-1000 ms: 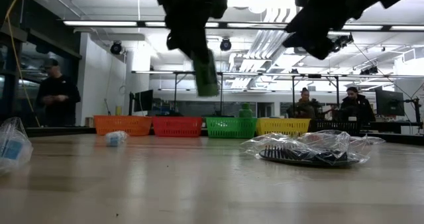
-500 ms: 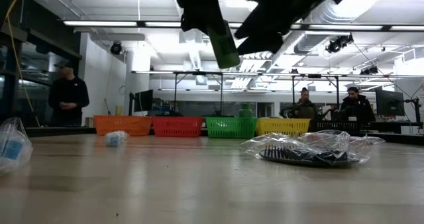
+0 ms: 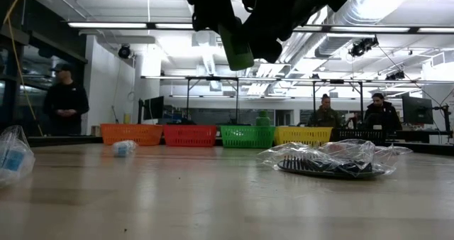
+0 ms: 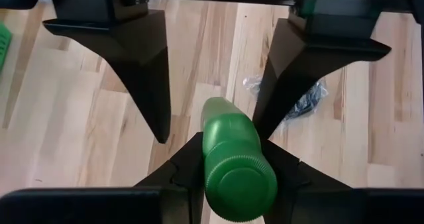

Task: Pick & Place Travel size toiletries
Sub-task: Put the green shampoo into the green bin, then put the orange toothbrush into the orange bin

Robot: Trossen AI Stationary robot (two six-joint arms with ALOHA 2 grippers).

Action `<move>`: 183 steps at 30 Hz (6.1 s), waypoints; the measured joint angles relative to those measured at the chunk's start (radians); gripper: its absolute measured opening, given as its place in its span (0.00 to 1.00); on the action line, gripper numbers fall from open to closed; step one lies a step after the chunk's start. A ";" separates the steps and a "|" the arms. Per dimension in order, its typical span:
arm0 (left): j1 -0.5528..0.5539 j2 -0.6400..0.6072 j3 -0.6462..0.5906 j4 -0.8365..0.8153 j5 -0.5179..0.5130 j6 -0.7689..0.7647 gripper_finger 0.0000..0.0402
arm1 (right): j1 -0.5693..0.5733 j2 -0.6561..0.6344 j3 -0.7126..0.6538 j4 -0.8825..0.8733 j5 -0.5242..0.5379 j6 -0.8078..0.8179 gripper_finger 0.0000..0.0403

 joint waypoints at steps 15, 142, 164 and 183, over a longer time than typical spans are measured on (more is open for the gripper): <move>0.001 0.000 0.001 -0.024 -0.002 0.020 0.28 | -0.017 0.002 0.001 0.016 -0.065 0.006 0.20; -0.013 -0.959 -0.603 0.088 -0.068 -0.235 0.37 | -0.202 -0.281 0.271 -0.965 0.117 0.654 0.54; -0.013 -0.959 -0.603 0.020 -0.112 -0.294 0.37 | -0.188 -0.203 -0.075 -1.055 0.230 0.556 0.54; -0.013 -0.918 -0.603 0.007 -0.167 -0.495 0.37 | -0.309 0.044 -0.108 -0.922 0.232 -0.151 0.54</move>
